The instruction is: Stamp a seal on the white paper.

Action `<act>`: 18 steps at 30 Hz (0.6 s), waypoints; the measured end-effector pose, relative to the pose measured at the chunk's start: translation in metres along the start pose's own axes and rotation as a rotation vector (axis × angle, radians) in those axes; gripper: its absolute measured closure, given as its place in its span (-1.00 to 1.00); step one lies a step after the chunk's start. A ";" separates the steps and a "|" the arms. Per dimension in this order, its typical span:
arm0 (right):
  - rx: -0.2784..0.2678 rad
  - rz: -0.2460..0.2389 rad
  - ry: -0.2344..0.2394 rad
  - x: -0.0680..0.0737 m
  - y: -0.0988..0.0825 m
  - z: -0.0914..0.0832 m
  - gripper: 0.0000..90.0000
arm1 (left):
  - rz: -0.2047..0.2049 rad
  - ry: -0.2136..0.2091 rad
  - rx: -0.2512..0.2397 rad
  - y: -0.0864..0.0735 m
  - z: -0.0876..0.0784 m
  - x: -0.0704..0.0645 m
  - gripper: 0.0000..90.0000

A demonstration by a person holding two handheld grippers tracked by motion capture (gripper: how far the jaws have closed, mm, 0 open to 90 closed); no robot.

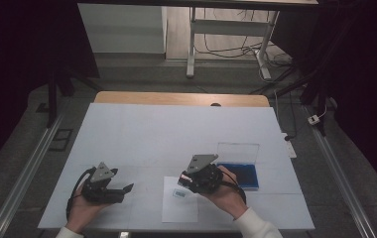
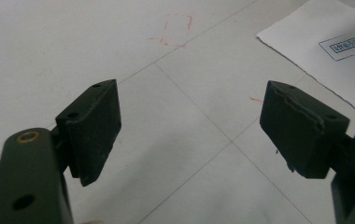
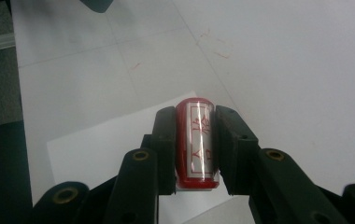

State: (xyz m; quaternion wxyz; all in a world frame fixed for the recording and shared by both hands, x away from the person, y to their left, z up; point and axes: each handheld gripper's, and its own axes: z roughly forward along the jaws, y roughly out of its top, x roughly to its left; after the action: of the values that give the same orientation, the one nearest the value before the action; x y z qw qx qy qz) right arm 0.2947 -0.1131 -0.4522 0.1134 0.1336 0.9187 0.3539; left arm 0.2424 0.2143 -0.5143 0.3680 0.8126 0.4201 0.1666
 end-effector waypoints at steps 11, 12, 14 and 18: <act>-0.016 0.025 -0.025 -0.011 -0.005 -0.011 0.55 | 0.000 -0.001 -0.001 0.000 -0.001 0.000 -0.53; -0.016 0.026 -0.028 -0.012 -0.005 -0.012 0.55 | 0.000 -0.001 -0.002 0.000 -0.001 0.000 -0.53; -0.021 0.033 -0.032 -0.015 -0.007 -0.015 0.55 | 0.002 -0.001 0.000 0.000 -0.001 0.000 -0.53; -0.029 0.053 -0.045 -0.021 -0.010 -0.021 0.55 | 0.002 -0.001 0.002 -0.001 0.000 0.000 -0.53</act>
State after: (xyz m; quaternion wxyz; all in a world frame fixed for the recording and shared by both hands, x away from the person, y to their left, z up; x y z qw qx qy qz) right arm 0.3061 -0.1400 -0.4411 0.1266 0.1639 0.9069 0.3669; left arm 0.2421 0.2149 -0.5147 0.3671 0.8136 0.4192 0.1661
